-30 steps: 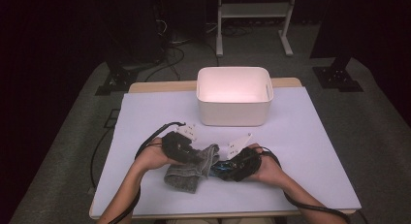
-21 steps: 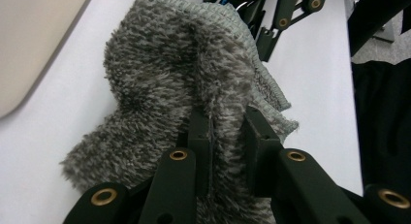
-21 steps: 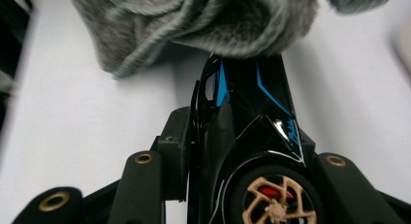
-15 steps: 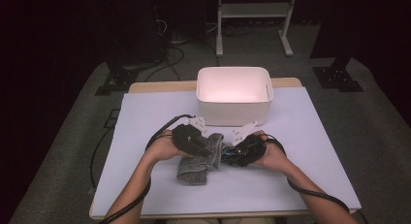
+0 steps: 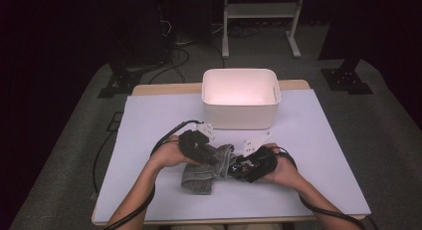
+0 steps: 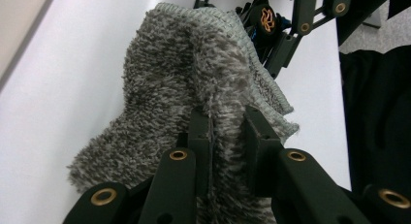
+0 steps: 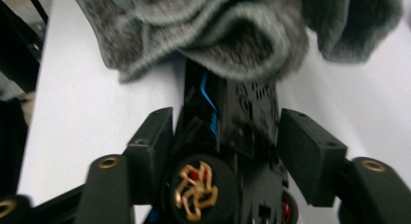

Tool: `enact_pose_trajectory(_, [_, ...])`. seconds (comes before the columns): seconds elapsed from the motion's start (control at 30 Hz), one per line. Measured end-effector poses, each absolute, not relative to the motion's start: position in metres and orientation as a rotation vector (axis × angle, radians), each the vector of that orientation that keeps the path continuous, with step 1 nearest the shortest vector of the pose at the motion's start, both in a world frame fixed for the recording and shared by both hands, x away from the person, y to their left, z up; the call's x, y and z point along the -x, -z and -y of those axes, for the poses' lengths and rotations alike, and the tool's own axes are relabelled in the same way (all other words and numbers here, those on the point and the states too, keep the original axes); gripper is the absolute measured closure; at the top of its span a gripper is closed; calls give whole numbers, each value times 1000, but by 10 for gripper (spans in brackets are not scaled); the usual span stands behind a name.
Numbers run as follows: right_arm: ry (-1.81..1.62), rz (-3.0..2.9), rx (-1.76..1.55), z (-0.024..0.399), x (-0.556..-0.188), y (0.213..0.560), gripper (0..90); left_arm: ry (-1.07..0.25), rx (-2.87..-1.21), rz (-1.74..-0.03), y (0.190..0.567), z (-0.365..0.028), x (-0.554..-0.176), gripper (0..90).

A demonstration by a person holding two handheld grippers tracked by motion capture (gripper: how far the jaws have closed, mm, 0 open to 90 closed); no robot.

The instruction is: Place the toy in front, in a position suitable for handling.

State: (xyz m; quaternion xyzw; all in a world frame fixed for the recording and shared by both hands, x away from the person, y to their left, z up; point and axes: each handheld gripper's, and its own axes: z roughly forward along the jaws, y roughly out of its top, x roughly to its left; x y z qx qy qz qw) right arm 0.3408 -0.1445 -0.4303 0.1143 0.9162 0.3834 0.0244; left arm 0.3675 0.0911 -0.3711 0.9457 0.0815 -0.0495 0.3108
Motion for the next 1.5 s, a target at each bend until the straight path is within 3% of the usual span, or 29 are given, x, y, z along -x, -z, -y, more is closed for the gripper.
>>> enact_pose_trajectory(0.63, [-1120,-2779,-306,140,-314,430,269,168,-2518,-201,389,-91,-353,760])
enact_pose_trajectory(1.13, [-1107,-2770,-381,151,-307,430,247,182,-2508,-221,393,-92,-356,756])
enact_pose_trajectory(1.5, [-1060,-2828,-448,151,-314,431,152,171,-2510,-229,390,-94,-357,752])
